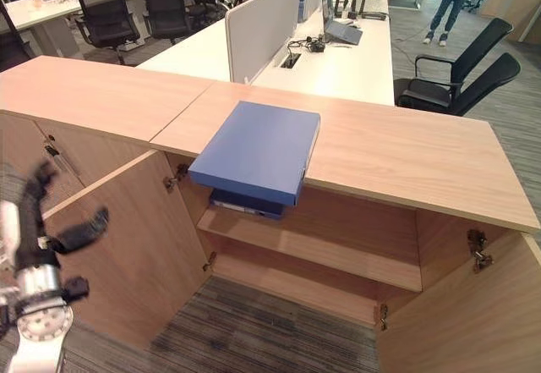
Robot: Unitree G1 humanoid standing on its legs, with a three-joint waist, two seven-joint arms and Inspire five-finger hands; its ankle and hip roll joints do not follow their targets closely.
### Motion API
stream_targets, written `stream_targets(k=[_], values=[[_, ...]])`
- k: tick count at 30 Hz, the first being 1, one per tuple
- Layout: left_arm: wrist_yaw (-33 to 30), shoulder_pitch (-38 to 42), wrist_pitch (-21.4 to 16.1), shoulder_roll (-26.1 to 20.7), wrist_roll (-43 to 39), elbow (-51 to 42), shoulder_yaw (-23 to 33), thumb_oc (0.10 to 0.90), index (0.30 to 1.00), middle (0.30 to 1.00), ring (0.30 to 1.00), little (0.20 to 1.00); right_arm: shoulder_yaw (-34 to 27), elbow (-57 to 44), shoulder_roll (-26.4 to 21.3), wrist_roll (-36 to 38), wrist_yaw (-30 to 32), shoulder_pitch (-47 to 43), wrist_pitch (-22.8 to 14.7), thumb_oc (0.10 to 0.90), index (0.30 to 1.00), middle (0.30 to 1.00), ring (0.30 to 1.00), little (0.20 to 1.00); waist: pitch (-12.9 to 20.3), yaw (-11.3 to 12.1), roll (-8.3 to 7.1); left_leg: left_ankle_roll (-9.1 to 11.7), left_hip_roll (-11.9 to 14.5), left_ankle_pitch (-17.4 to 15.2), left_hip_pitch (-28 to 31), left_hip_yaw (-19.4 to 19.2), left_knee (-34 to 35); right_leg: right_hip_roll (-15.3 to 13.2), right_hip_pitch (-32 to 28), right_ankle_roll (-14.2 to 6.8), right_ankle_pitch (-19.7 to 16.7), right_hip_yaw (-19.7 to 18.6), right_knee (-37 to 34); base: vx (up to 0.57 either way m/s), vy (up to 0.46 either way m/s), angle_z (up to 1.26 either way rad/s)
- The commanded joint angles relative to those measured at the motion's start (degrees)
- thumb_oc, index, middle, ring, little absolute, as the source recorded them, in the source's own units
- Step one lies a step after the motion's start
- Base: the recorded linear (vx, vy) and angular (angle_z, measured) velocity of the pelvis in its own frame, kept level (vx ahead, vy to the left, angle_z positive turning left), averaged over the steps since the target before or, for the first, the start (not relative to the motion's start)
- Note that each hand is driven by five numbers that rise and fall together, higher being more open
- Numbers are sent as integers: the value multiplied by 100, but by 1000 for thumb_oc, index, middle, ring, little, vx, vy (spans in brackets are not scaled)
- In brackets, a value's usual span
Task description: Put the empty folder in the office cabinet
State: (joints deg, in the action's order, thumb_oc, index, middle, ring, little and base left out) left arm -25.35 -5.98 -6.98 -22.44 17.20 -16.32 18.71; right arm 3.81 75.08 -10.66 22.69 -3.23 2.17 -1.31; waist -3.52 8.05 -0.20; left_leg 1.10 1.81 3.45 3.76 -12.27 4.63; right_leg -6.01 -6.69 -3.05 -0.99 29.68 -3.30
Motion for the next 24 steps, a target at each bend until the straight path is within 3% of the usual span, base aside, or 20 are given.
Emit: stream_targets(k=[1, 10, 14, 19, 24], values=[[-259, 640, -706, -656, 716, -849, -176, 800, 900, 900, 900, 900, 256, 283, 240, -53, 31, -293, -171, 800, 900, 900, 900, 900, 147, -53, -129, 423, 226, -417, 97, -41, 37, -344, -167, -512, -164, 54, -170, 0, 0, 0], [645, 752, -1062, -1268, 536, -1291, -944, 800, 900, 900, 900, 900, 324, 230, 205, -41, -52, -342, -184, 800, 900, 900, 900, 900, 199, -190, -137, 429, 253, -439, 173, -99, 37, -304, -190, -509, -159, -3, -170, 1, -5, -3], [1395, 809, -1293, -1583, -54, -1595, -1624, 800, 900, 900, 900, 900, 400, 200, 163, -12, -109, -386, -175, 800, 900, 900, 900, 900, 236, -301, -121, 417, 263, -453, 207, -143, 37, -287, -196, -511, -159, -61, -170, 0, -4, -7], [1891, 915, -1246, -1690, -468, -1636, -2085, 800, 900, 900, 900, 900, 437, 188, 148, -2, -145, -403, -141, 800, 900, 900, 900, 900, 259, -350, -114, 402, 256, -463, 231, -161, 37, -272, -205, -516, -164, -74, -170, 0, 0, 0], [2153, 901, -1203, -1764, -749, -1751, -2083, 800, 900, 900, 900, 900, 431, 200, 146, -5, -196, -401, -125, 800, 900, 900, 900, 900, 285, -350, -110, 397, 251, -483, 262, -175, 37, -264, -216, -519, -163, -91, -170, 0, 0, 0]])
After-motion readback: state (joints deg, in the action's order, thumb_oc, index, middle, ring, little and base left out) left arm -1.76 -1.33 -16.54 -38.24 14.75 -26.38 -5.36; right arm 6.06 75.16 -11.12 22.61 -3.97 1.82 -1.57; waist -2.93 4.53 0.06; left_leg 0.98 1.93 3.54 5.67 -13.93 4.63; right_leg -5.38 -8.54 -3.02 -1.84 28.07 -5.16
